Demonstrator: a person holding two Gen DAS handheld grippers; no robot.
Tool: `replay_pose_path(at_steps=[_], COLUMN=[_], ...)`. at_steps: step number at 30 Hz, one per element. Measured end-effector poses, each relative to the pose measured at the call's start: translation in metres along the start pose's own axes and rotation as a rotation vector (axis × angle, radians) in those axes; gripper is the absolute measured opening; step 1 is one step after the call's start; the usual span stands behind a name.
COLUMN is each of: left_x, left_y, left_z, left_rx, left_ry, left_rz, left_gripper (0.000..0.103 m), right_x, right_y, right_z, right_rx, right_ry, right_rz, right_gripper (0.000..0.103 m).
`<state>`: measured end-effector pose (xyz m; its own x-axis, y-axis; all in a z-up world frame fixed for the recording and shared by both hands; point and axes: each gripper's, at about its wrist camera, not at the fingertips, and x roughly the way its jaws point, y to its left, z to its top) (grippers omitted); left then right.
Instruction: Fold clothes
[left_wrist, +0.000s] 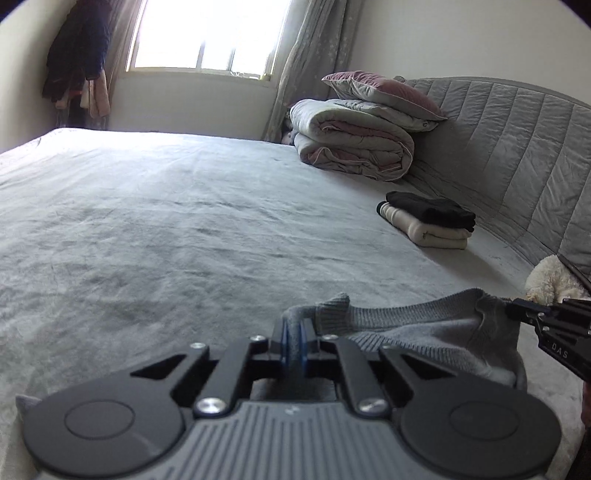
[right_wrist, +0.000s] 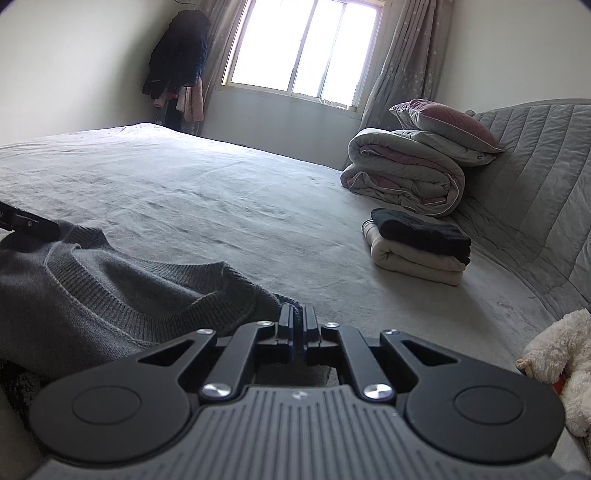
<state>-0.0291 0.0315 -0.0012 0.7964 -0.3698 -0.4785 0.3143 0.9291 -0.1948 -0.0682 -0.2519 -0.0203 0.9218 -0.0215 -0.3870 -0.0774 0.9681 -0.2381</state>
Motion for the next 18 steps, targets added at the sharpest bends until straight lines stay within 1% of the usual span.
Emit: replay_pose_path(at_steps=[3, 10, 15, 18], left_x=[-0.004, 0.041, 0.089, 0.121], left_y=[-0.003, 0.003, 0.010, 0.012], left_z=[0.016, 0.069, 0.103, 0.117], left_rx=[0.037, 0.072, 0.107, 0.132], left_ry=[-0.074, -0.120, -0.125, -0.115], left_rz=[0.061, 0.167, 0.227, 0.253], left_gripper=[0.007, 0.006, 0.006, 0.006], right_x=[0.009, 0.058, 0.108, 0.143], right_y=[0.002, 0.014, 0.023, 0.020], right_z=[0.012, 0.047, 0.065, 0.073], right_rx=[-0.014, -0.058, -0.123, -0.137], right_ry=[-0.010, -0.051, -0.069, -0.057], right_rz=[-0.009, -0.050, -0.089, -0.111], right_gripper=[0.005, 0.005, 0.005, 0.005])
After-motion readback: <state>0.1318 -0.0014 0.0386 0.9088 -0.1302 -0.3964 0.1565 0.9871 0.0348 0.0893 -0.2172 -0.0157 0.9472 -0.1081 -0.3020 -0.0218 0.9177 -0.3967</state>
